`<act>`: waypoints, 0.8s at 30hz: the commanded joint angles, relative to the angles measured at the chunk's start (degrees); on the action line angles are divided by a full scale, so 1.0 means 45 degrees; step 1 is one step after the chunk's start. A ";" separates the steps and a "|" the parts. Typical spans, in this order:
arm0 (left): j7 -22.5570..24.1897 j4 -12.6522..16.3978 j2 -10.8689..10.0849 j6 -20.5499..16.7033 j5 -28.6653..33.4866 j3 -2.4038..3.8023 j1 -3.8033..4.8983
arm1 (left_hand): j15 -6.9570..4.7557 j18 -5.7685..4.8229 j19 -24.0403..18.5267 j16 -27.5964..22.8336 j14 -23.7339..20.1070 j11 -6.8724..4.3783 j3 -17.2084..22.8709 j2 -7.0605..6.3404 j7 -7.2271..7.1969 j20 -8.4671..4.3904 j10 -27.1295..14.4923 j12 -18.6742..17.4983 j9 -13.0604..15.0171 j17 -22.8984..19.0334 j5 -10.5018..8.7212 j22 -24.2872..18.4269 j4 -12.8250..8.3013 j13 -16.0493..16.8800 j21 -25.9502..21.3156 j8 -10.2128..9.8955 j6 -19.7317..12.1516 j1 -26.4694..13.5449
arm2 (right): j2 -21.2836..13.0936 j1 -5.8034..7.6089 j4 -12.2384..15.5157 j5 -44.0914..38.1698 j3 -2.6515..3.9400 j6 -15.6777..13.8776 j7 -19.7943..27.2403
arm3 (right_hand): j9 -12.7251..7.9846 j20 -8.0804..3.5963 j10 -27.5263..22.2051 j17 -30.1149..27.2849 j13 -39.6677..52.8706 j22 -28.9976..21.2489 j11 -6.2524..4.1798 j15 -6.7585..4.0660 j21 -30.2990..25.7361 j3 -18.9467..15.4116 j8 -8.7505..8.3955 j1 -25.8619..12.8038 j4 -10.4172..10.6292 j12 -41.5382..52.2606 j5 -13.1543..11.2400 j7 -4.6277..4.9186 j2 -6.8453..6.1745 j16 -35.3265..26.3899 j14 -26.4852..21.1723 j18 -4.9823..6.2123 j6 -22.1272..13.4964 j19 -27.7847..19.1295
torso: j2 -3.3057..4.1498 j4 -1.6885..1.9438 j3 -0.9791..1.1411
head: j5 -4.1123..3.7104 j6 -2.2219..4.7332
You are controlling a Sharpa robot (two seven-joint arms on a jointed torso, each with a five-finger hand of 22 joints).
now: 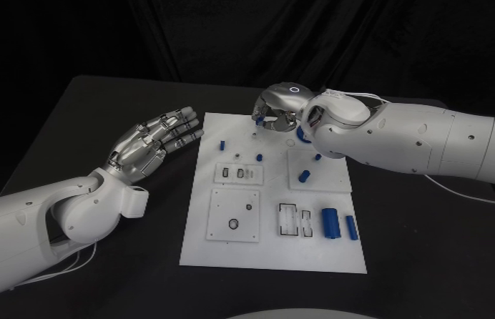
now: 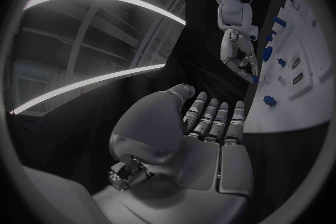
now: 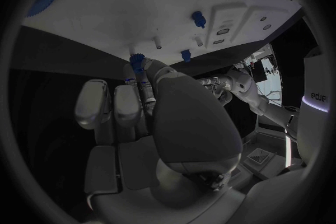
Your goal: Assemble the parts on the task board
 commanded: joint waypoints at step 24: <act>0.2583 -0.0027 -0.0029 0.0091 0.0019 0.0006 0.0024 | 0.0097 -0.0194 0.0019 0.0110 -0.0011 0.0094 0.0119 0.0016 0.0106 0.0013 0.0057 0.0050 0.0013 0.0016 0.0042 0.0016 0.0009 0.0011 0.0065 0.0074 0.0108 -0.0121 | 0.0357 -0.0268 -0.0539 -0.0420 0.0023 -0.0281 -0.0497 | 0.0029 0.0067 0.0158 -0.0111 0.0015 -0.0017 -0.0155 0.0052 -0.0014 0.0175 -0.0106 -0.0048 -0.0035 -0.0217 -0.0043 0.0061 -0.0045 -0.0136 -0.0101 -0.0209 -0.0157 -0.0083 | -0.0010 0.0001 -0.0003 | 0.0007 -0.0025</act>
